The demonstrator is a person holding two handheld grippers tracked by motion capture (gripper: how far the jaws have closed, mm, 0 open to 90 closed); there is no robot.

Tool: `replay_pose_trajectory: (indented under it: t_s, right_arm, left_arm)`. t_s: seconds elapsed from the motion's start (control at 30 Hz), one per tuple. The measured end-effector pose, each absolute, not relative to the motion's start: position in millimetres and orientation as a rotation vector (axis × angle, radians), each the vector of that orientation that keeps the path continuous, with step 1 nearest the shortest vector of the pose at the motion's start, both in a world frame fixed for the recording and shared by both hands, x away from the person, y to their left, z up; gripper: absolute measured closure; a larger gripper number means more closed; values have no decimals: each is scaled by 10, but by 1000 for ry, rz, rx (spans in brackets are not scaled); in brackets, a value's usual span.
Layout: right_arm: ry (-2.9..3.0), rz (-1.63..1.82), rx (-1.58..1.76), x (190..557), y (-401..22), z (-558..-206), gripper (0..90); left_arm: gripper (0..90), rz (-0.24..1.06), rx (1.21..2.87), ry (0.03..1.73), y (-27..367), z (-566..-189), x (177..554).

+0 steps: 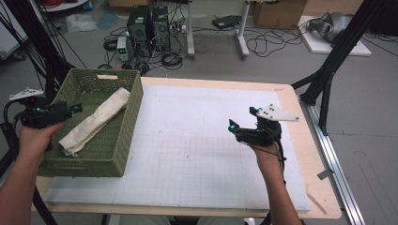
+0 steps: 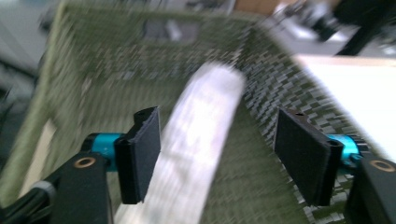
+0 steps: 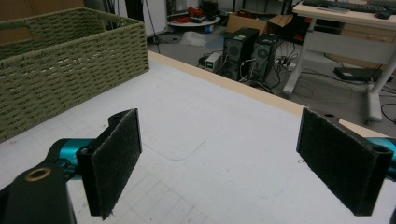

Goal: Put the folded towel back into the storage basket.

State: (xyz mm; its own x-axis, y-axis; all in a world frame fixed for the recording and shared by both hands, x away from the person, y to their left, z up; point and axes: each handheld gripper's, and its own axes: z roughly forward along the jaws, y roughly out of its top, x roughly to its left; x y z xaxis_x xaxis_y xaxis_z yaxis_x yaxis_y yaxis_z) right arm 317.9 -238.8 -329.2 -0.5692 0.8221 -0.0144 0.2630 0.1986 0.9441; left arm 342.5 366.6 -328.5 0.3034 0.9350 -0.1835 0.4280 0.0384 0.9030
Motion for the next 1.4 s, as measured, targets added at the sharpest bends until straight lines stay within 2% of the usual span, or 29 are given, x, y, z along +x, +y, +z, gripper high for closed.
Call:
replay_pose_trajectory:
  t_s: [0.17,0.43,0.97,1.4]
  right_arm:
    - [1939,1366,1012,3140,-2443,-3308,134]
    - [1925,1337,1035,3042,-2577,-3357,133]
    - [1906,1302,1069,2830,-2843,-3497,119]
    - [1892,1285,1084,2756,-2996,-3608,119]
  left_arm:
    - [276,653,1516,1137,3501,-3213,3300]
    - [210,639,1488,1023,3134,-3185,3144]
    - [210,558,1499,813,2389,-3097,3037]
    - [212,528,1542,721,1815,-3287,2983]
